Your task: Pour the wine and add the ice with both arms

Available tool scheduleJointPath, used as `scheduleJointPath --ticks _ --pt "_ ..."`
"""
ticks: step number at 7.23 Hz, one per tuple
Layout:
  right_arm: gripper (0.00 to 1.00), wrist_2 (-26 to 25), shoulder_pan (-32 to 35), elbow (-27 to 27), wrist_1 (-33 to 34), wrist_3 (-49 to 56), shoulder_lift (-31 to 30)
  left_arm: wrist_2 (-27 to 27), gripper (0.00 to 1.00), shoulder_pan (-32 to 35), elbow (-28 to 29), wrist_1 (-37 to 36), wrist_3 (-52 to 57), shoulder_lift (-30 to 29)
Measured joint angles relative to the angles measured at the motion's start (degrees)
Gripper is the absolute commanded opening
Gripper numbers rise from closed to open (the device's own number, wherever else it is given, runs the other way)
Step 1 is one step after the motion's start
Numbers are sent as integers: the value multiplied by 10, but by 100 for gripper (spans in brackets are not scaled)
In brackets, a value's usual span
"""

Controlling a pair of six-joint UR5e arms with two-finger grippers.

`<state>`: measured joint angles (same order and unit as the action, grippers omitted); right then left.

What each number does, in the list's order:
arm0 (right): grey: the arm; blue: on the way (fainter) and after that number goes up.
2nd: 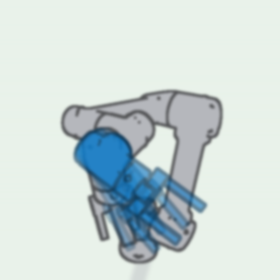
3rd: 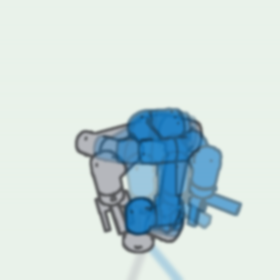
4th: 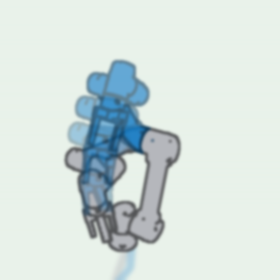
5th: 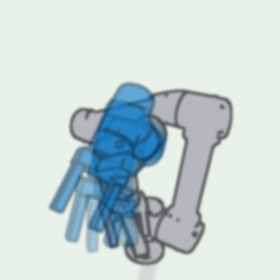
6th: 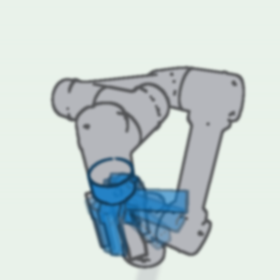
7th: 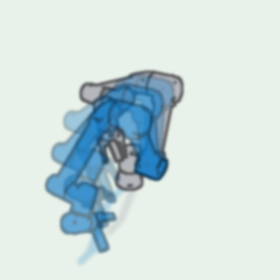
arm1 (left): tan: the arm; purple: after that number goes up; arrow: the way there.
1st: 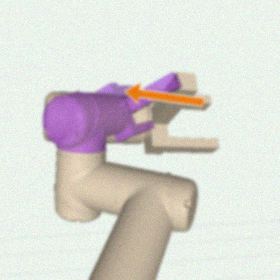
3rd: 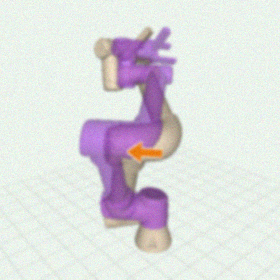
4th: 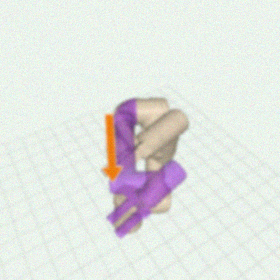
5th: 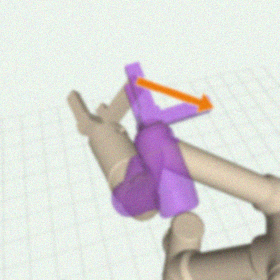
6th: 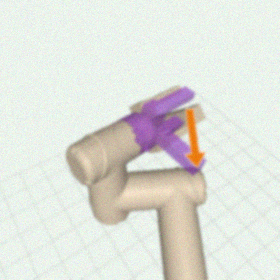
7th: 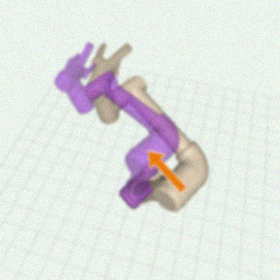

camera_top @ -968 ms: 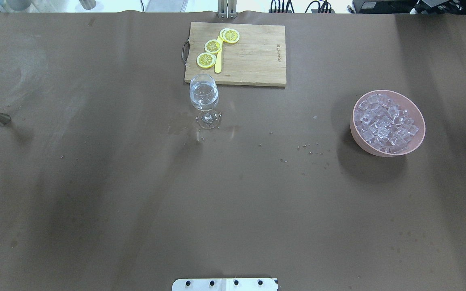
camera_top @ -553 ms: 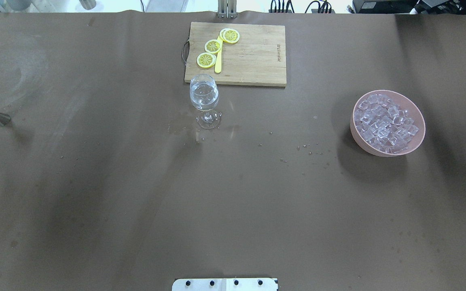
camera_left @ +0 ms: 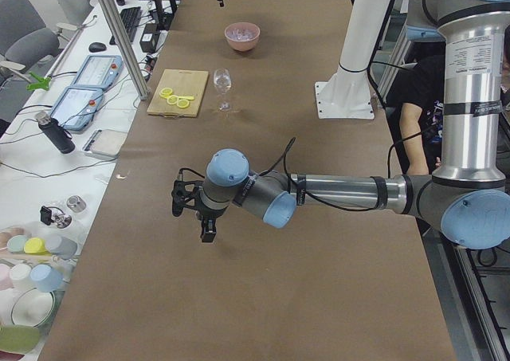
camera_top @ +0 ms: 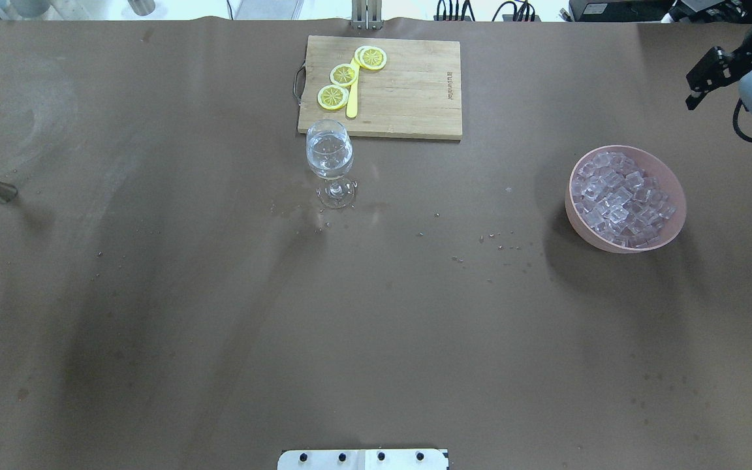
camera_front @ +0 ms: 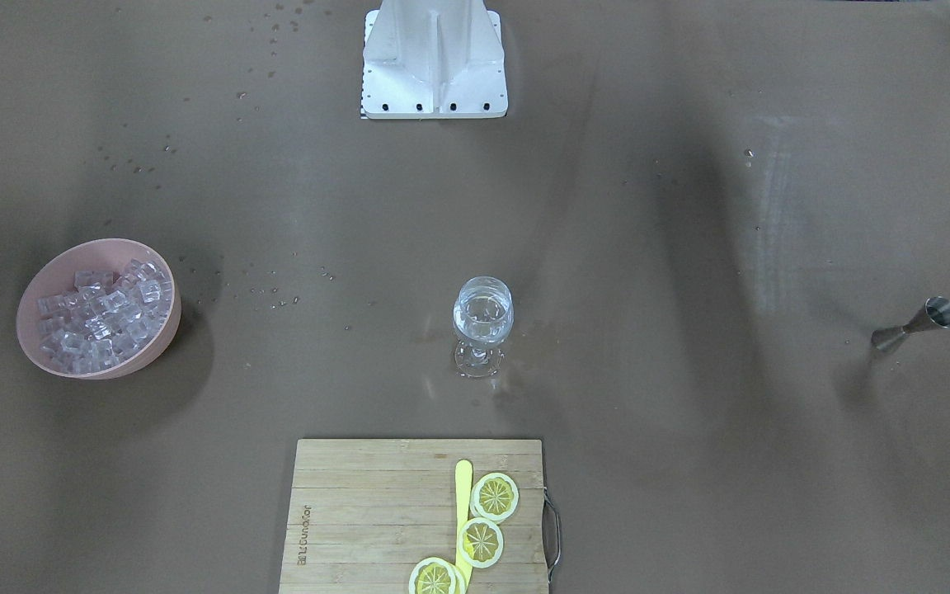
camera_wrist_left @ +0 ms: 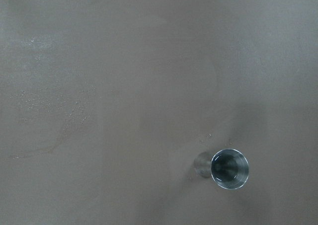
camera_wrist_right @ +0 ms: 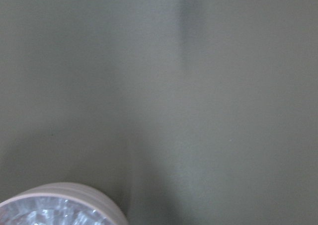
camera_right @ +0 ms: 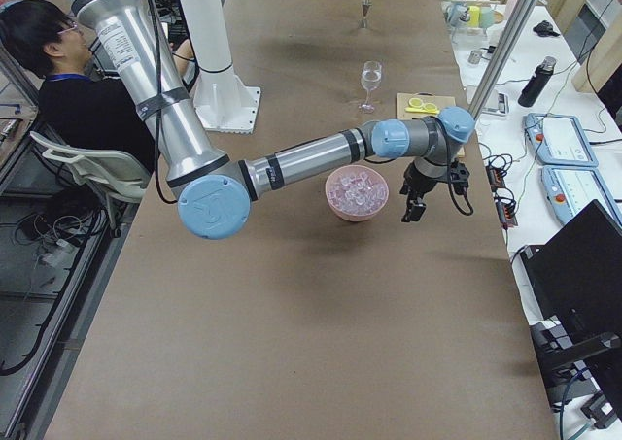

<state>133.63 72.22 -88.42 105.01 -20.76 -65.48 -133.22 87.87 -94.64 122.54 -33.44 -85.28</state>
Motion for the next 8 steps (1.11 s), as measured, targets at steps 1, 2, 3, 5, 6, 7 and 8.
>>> scheduleJointPath --ticks 1,2,3,5,6,7,8 --pt "100 -2 -25 -41 1 -41 -15 13 97 -1 1 55 -40 16" --pt "100 -4 -47 -74 2 -70 -28 31 97 -4 1 108 -74 34" --pt "100 -8 -69 -100 2 -93 -41 56 97 -17 -3 142 -111 45" --pt "91 -13 -107 -140 -1 -117 -70 159 97 -105 -15 188 -192 52" --pt "74 -17 -121 -147 -4 -121 -80 213 97 -151 -16 208 -226 53" --pt "59 -21 -134 -150 -5 -121 -85 264 97 -190 -15 234 -254 58" --pt "57 -30 -147 -151 -8 -121 -88 314 97 -227 -14 267 -279 69"
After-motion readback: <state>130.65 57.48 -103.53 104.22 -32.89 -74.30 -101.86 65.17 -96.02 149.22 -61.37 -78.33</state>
